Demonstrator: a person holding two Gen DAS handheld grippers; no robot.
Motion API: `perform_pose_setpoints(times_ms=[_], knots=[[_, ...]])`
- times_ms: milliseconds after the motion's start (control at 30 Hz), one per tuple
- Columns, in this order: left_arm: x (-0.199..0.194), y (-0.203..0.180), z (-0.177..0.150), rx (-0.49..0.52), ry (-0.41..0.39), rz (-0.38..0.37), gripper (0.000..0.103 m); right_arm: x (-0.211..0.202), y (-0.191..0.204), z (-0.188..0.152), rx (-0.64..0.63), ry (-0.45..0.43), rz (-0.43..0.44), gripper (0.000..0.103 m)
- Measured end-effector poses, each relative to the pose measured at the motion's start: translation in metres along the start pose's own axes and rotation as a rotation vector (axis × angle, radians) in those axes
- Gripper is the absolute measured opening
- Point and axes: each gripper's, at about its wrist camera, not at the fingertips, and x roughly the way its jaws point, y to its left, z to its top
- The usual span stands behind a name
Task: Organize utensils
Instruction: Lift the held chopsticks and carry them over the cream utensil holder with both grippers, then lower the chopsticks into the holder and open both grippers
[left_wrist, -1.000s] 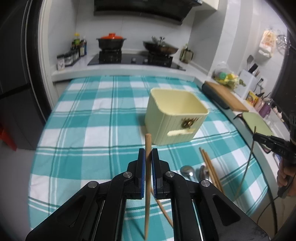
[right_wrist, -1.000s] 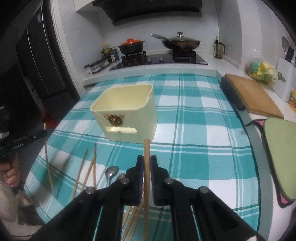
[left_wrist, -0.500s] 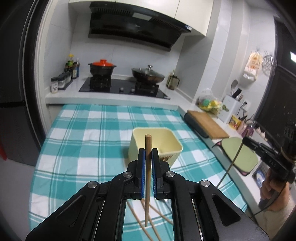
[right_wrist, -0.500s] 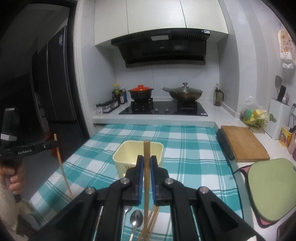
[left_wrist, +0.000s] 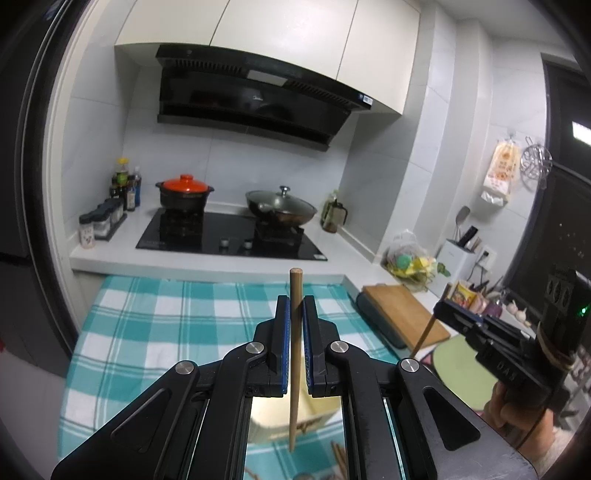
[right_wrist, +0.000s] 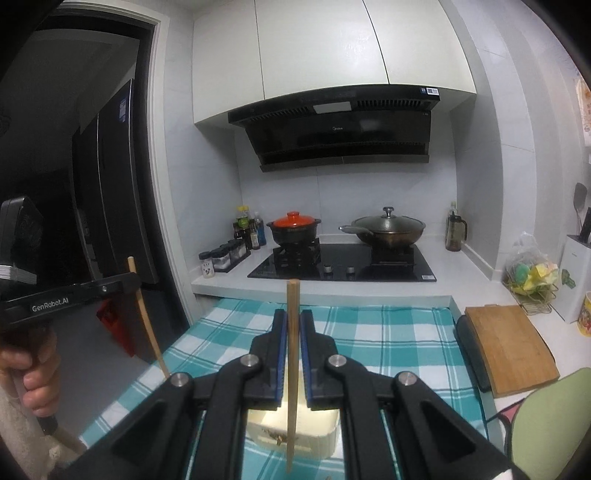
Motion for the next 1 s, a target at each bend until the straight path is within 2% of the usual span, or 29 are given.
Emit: perform_pose_setpoints(times_ms=[167,300,400,600,833,867,900,933,1000], knots=[[0.042,-0.001,0.007,0.007,0.000,0.029,0.005,0.041,-0.005,0.017,-0.001,-0.027,-0.001,0.007],[0.083,0.004,-0.002,-0.004,0.044,0.048,0.005,0.077,-0.010,0.011,-0.011,-0.026,0.007,0.007],[0.113,0.010,-0.016,-0.015,0.095,0.058,0.005,0.105,-0.016,-0.001,-0.003,0.020,0.019,0.007],[0.163,0.017,-0.054,-0.026,0.217,0.082,0.005,0.156,-0.031,-0.038,0.029,0.169,0.029,0.007],[0.196,0.017,-0.082,-0.012,0.303,0.121,0.006,0.192,-0.044,-0.072,0.046,0.289,0.022,0.007],[0.199,0.017,-0.084,-0.015,0.317,0.130,0.008,0.196,-0.044,-0.075,0.048,0.306,0.024,0.008],[0.202,0.018,-0.085,-0.020,0.329,0.133,0.018,0.200,-0.046,-0.077,0.055,0.324,0.022,0.008],[0.203,0.019,-0.084,-0.026,0.342,0.138,0.036,0.202,-0.047,-0.079,0.064,0.338,0.014,0.009],[0.192,0.019,-0.078,-0.038,0.323,0.150,0.052,0.203,-0.049,-0.076,0.079,0.354,-0.012,0.027]])
